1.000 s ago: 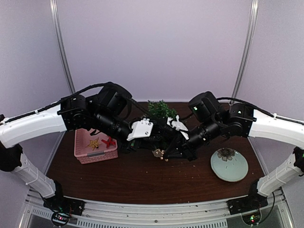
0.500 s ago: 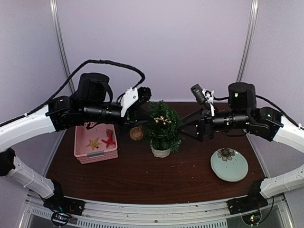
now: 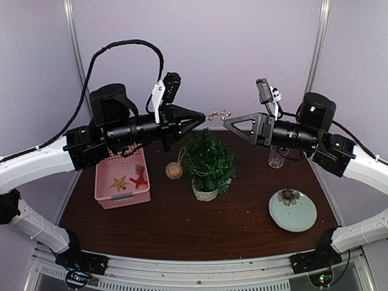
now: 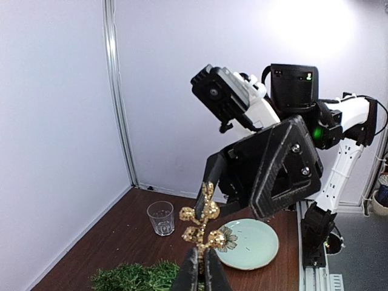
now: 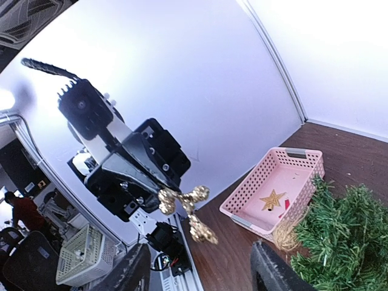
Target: Decorate the small christmas tree
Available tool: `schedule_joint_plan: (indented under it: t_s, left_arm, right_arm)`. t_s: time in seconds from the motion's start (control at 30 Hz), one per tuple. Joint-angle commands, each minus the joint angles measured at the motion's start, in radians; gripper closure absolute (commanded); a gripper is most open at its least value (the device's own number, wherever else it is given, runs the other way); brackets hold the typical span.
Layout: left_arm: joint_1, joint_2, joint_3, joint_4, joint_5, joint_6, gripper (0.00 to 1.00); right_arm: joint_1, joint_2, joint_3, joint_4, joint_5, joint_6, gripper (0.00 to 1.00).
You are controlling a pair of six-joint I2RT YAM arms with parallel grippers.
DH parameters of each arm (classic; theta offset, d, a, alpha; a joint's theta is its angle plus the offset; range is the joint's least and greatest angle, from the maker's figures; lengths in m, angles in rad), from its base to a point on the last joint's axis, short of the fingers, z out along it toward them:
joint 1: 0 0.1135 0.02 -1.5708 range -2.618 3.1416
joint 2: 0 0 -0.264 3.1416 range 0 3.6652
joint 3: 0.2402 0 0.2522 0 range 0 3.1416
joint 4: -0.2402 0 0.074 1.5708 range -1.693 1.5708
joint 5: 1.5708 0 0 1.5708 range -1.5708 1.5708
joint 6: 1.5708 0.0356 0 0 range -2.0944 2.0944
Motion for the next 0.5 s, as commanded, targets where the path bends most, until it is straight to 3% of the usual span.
schedule_joint_plan:
  t_s: [0.0, 0.27, 0.47]
  left_arm:
    - [0.001, 0.018, -0.008, 0.118, 0.017, -0.065, 1.0]
    - [0.0, 0.016, -0.015, 0.123, 0.03, -0.069, 1.0]
    - [0.001, 0.023, -0.012, 0.114, 0.037, -0.068, 1.0]
  right_arm:
    - [-0.006, 0.022, 0.049, 0.125, -0.047, 0.053, 0.45]
    - [-0.012, 0.039, 0.061, 0.177, -0.041, 0.079, 0.61]
    - [-0.016, 0.048, 0.062, 0.191, -0.051, 0.086, 0.82]
